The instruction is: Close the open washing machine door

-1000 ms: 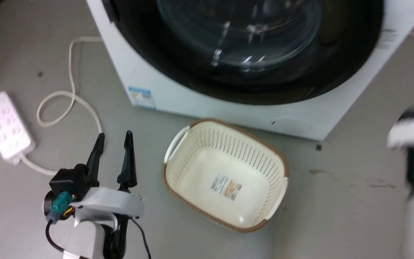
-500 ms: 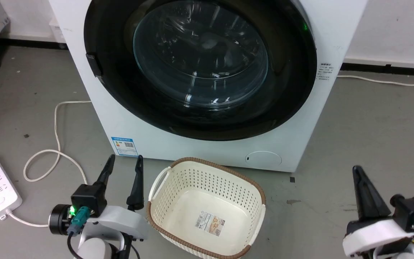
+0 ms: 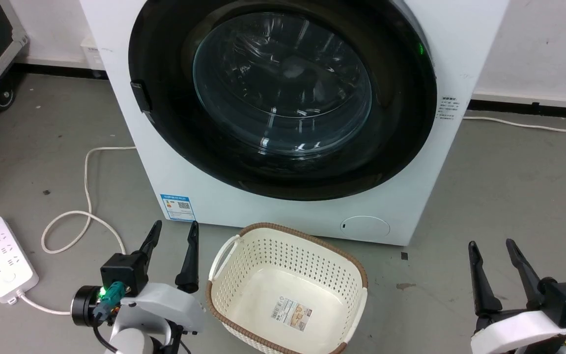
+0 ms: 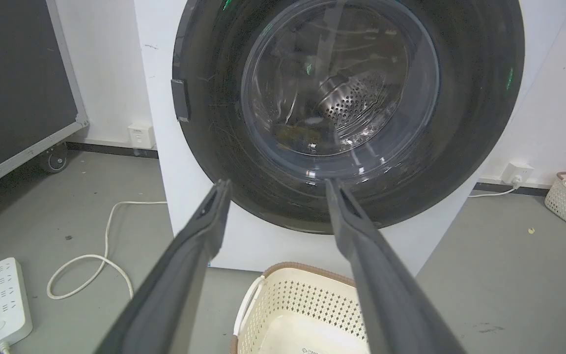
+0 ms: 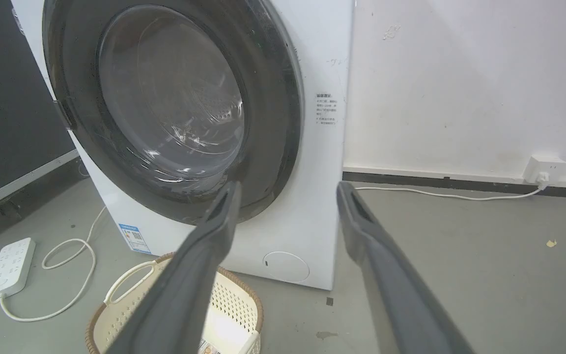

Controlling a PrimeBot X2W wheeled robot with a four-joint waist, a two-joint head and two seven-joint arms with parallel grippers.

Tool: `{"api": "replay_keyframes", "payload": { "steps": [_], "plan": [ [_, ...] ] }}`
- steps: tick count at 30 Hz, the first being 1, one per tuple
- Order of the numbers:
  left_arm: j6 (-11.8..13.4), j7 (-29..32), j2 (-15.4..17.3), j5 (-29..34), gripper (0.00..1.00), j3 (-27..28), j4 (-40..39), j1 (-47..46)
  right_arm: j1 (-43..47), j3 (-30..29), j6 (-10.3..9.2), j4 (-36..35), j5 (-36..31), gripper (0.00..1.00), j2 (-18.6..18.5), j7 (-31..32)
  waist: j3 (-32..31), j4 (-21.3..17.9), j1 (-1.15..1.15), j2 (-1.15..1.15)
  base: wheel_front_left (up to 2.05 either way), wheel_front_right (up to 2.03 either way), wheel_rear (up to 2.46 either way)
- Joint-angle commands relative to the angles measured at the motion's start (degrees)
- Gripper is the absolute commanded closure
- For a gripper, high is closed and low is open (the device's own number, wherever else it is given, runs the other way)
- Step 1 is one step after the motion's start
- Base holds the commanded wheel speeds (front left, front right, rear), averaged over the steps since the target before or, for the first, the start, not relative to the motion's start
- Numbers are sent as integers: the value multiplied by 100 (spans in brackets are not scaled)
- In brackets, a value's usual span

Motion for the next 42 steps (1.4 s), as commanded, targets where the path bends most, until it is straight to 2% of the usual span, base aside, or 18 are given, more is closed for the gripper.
{"api": "replay_keyframes", "payload": {
  "steps": [1,19,20,42],
  "plan": [
    [-19,31,-11,-61,0,13,-13,22,79,5,-4,10,71,0,-11,5,-4,2,0,-1,0,0,0],
    [41,-22,-2,-279,0,36,27,-13,70,82,-4,107,143,0,-11,-15,-8,17,0,-1,0,0,0],
    [20,9,-18,-265,100,30,18,1,1,75,0,91,100,100,0,2,-8,18,0,-1,0,0,0],
    [69,194,-57,-63,100,93,-252,159,39,160,-1,-93,11,100,-2,204,-4,66,0,-1,0,0,0]
  ]
}}
